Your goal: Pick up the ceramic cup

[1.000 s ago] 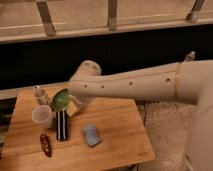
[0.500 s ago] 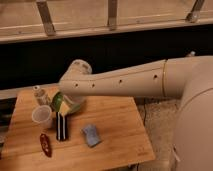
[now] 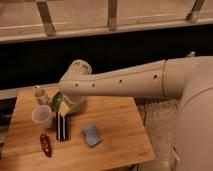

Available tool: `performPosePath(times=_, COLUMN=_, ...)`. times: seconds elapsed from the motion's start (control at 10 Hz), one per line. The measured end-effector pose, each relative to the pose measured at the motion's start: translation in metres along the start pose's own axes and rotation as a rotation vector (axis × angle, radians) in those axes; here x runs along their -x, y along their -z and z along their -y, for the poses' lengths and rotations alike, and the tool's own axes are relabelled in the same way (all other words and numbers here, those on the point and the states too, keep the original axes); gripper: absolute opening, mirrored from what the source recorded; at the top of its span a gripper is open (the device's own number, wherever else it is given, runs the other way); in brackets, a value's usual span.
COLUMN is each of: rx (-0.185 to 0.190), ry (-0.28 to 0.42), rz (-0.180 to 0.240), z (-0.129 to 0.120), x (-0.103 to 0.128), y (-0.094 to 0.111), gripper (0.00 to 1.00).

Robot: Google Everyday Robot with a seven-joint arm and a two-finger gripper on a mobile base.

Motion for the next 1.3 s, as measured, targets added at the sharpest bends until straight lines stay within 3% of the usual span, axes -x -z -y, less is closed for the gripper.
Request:
performPosePath(times=0.2, rx=0.003, ry=0.066, rz=0.001, z=-0.017, x=0.024, y=-0.008, gripper=0.80)
performPosePath(times=0.5, rx=0.024, ry=0.173, rz=-0.002, z=-0.049, x=0.082, y=-0.034, gripper=0.80)
performPosePath(times=0.7, rx=0.045, ry=0.200, rz=0.001, z=-0.055, x=0.101, y=-0.048, gripper=0.80)
performPosePath(times=1.0, rx=0.088, ry=0.213, rz=0.012, z=-0.061, x=0.111, y=-0.074, gripper=0.80)
performPosePath(times=1.3, rx=0.114, ry=0.204, rz=-0.014, z=-0.059, x=0.108, y=-0.108, gripper=0.80)
